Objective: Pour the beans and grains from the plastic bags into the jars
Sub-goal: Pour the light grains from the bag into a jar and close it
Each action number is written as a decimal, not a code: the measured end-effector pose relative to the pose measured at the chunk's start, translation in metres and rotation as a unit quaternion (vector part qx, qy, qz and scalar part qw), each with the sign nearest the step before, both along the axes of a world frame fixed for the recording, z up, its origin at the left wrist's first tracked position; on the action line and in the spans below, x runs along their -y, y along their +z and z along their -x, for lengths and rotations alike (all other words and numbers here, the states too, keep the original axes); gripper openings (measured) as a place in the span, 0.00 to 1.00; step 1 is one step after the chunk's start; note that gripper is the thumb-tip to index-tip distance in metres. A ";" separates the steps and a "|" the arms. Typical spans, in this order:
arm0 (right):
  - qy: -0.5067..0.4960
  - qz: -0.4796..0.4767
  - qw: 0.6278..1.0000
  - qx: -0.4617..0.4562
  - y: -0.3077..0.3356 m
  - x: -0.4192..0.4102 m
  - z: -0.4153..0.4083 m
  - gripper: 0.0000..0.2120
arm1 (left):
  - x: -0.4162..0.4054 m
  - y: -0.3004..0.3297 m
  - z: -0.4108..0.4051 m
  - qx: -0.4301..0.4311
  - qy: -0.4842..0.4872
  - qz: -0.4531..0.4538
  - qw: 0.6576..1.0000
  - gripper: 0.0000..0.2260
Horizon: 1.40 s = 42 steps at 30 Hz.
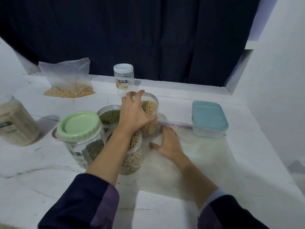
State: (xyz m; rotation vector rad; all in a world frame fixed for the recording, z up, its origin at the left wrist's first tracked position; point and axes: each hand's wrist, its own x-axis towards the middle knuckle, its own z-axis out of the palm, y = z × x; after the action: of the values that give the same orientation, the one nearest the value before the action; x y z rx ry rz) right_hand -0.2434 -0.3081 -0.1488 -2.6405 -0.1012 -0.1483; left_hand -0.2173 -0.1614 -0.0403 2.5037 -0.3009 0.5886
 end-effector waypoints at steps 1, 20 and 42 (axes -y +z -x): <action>-0.002 -0.006 1.000 0.000 0.000 0.000 0.000 0.45 | 0.001 0.000 0.001 -0.017 -0.004 -0.027 0.999 0.44; -0.033 0.093 0.992 0.079 0.011 -0.009 0.004 0.20 | 0.004 0.001 -0.003 -0.070 -0.041 -0.054 0.995 0.22; -0.042 0.023 0.985 0.168 0.242 -0.207 -0.031 0.10 | -0.167 0.128 -0.021 -0.003 -0.085 0.138 0.987 0.11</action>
State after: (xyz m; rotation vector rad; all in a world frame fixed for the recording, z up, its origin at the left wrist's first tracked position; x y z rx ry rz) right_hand -0.2124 -0.1015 0.0929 -2.6422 -0.1072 -0.6263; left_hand -0.1958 0.0055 0.0876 2.1885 -0.3994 0.5162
